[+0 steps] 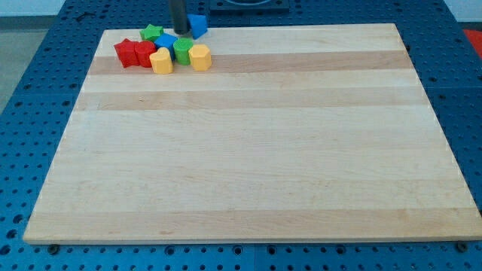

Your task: Move your arm to the center of the board

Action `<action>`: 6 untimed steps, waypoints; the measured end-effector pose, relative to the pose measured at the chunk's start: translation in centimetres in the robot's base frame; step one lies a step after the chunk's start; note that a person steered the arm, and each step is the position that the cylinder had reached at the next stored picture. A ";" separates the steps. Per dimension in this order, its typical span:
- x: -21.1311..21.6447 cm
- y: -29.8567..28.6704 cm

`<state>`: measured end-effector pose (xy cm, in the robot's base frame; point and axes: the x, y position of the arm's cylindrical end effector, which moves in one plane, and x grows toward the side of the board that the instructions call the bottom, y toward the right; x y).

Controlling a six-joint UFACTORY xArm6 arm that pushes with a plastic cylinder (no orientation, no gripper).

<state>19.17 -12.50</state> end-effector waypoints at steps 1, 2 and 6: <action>0.2 2.8; 2.4 5.6; 11.5 25.9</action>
